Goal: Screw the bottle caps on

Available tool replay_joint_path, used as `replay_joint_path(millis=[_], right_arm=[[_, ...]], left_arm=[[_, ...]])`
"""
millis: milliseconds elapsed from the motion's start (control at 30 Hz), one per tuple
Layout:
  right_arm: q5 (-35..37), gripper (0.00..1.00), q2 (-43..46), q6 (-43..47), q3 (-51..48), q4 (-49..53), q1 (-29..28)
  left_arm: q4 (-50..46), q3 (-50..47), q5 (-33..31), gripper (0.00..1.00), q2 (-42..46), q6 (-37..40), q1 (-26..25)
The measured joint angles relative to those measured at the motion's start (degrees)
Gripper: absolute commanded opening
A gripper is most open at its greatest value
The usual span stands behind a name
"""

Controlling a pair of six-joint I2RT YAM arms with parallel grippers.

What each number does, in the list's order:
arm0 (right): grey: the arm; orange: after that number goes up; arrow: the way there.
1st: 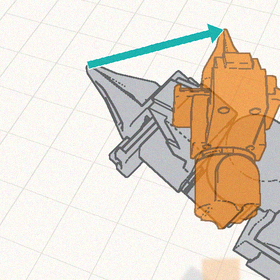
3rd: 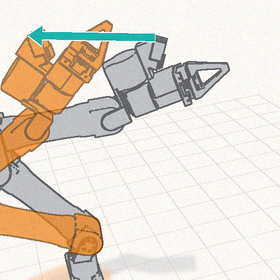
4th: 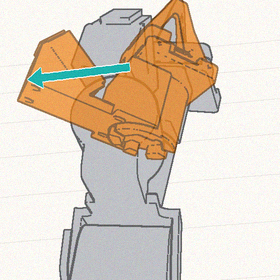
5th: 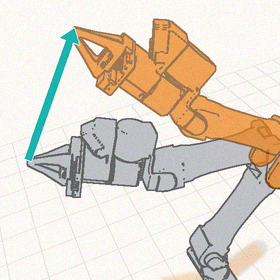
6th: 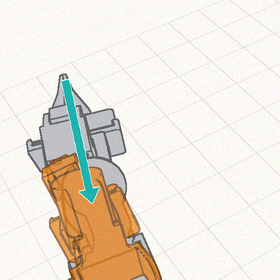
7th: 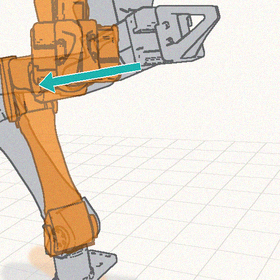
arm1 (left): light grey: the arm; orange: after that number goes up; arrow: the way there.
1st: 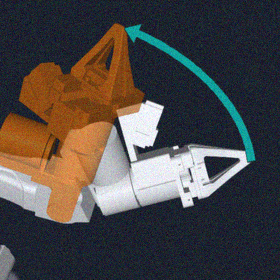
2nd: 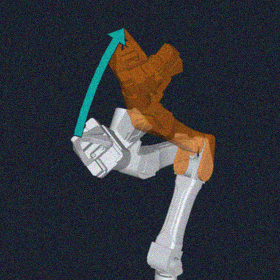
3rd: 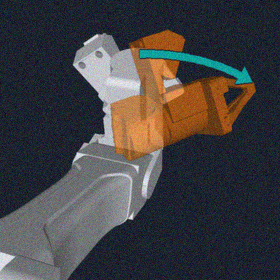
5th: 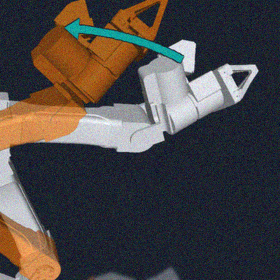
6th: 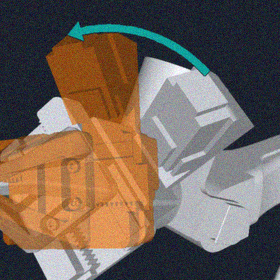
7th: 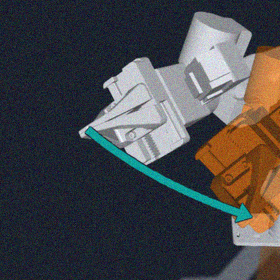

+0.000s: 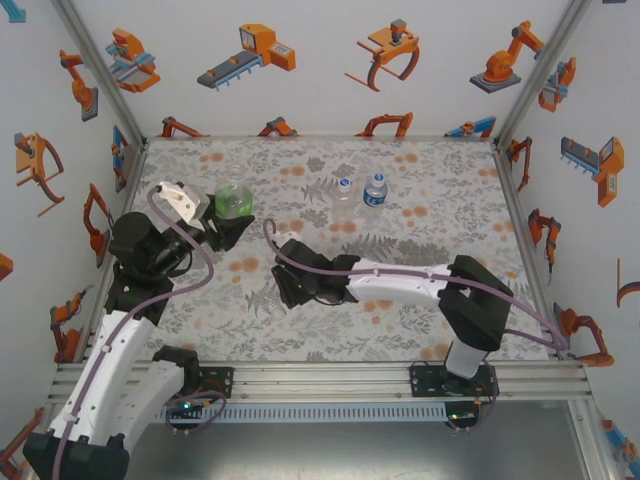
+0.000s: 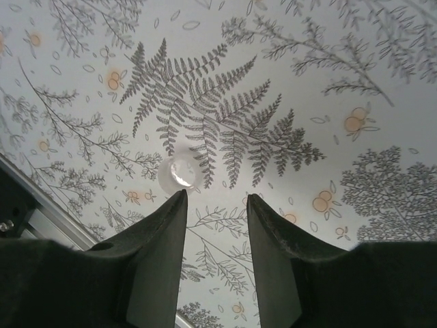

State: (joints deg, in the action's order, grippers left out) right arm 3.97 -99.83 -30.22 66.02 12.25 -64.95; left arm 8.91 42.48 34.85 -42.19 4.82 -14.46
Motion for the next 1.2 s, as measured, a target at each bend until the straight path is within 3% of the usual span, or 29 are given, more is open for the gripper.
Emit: replay_joint_path(millis=[233,467,1200], right_arm=[[0.26,0.56,-6.93,-0.02,7.34,5.68,-3.23],[1.73,0.57,-13.62,0.02,13.49,9.99,-4.61],[3.28,0.35,-17.55,-0.02,17.35,14.58,-5.03]], left_arm=[[-1.29,-1.75,-13.51,0.00,5.07,2.03,0.83],[-1.84,-2.89,-22.82,0.00,7.76,2.82,1.44],[-1.84,-2.91,-22.47,0.00,6.14,2.51,2.56]])
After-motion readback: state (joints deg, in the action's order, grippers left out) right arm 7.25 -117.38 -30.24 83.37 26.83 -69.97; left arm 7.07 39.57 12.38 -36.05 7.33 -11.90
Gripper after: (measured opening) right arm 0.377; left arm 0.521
